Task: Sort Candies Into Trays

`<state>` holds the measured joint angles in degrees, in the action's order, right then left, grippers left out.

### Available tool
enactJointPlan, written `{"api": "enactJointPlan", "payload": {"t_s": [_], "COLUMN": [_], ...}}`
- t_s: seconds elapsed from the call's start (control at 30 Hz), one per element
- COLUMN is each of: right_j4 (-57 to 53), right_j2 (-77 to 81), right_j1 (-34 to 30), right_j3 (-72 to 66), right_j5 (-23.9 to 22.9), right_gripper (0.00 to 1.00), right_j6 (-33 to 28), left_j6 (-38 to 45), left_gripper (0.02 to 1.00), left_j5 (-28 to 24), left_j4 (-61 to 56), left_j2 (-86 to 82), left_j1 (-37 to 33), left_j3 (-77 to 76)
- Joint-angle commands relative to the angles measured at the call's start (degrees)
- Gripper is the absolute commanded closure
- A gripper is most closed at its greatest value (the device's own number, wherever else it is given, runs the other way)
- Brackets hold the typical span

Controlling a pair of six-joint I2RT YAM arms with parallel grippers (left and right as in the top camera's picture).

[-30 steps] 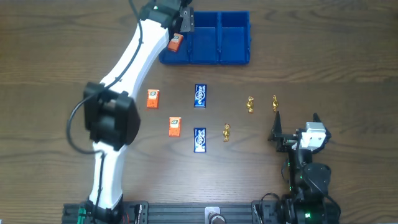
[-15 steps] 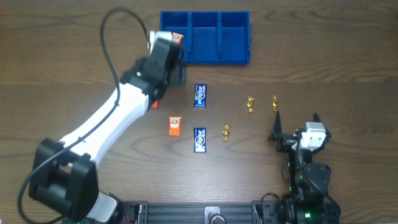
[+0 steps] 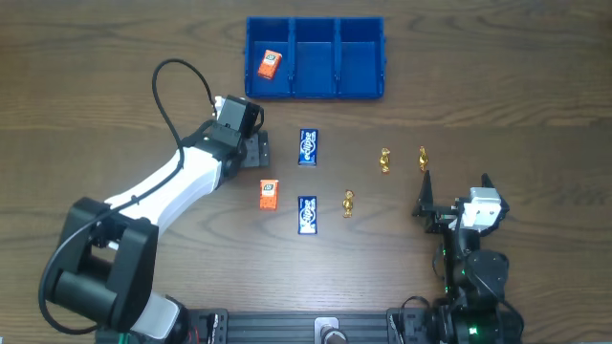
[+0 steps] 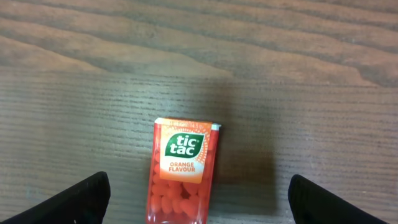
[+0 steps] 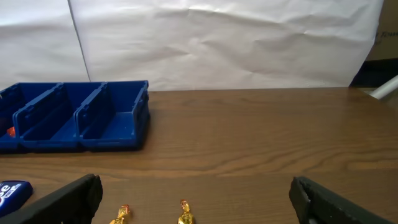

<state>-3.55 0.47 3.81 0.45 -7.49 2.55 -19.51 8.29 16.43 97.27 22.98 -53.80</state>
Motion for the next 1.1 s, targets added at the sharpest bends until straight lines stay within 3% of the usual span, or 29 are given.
{"api": "enactJointPlan", "payload": {"t_s": [0.03, 0.43, 0.53, 0.77, 1.1], "right_j4": [-0.3, -0.3, -0.3, -0.3, -0.3], "right_j2": [-0.3, -0.3, -0.3, -0.3, -0.3], "right_j1": [-0.2, -0.2, -0.3, -0.2, -0.2], "right_j3": [0.0, 0.0, 0.0, 0.0, 0.0], "right_j5": [-0.3, -0.3, -0.3, -0.3, -0.3], "right_gripper": [0.003, 0.003, 0.003, 0.003, 0.003], "right_j6": [0.4, 0.4, 0.4, 0.4, 0.4], "left_j6": [-0.2, 1.7, 1.7, 1.6, 1.3], "left_gripper": [0.123, 0.161, 0.235, 0.586, 0.652], "left_j5": [-2.0, -4.2, -5.0, -5.3, -4.9], "left_j4": [-0.4, -1.0, -1.6, -2.3, -2.3], "left_j2": [2.3, 5.1, 5.7, 5.8, 3.4], "left_j1": [-1.4, -1.8, -1.9, -2.0, -2.0], "left_j3": [0.1, 0.2, 0.2, 0.2, -0.8]}}
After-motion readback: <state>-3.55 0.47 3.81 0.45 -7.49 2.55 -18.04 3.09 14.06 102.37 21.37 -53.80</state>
